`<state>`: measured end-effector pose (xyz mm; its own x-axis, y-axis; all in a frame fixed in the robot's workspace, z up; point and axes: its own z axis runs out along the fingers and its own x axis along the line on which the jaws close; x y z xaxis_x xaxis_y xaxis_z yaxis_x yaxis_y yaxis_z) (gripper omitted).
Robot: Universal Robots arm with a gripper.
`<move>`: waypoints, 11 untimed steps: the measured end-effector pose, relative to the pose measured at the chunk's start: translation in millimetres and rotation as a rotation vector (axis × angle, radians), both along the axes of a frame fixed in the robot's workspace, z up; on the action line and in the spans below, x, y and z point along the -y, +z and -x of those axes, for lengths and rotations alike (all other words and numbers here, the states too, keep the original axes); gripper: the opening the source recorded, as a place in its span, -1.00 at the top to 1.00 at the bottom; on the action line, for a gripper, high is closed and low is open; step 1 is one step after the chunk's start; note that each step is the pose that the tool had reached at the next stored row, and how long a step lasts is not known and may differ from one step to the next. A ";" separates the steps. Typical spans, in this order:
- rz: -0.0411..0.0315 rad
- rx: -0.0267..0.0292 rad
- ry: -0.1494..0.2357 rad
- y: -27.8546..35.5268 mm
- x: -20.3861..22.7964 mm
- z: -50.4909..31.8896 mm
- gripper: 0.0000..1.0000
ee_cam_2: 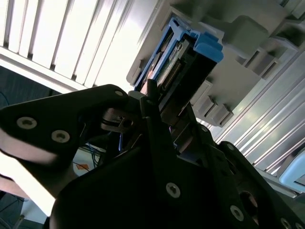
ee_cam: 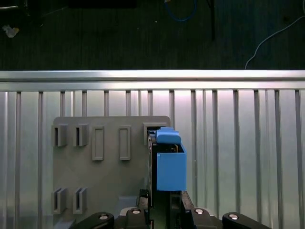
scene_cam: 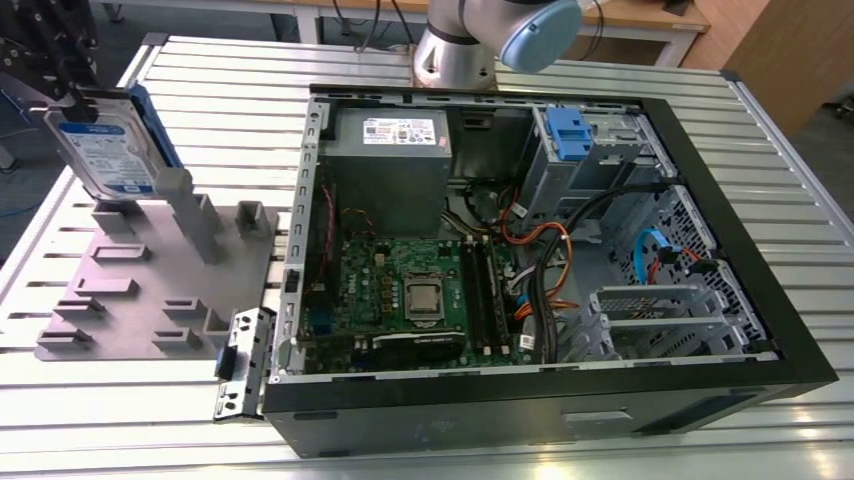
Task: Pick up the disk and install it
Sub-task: 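Pick up the disk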
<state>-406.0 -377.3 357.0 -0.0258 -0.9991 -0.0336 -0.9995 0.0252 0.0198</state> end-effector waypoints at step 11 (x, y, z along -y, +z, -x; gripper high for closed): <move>0.0000 -0.0001 0.000 30.5 0.0 0.0 0.31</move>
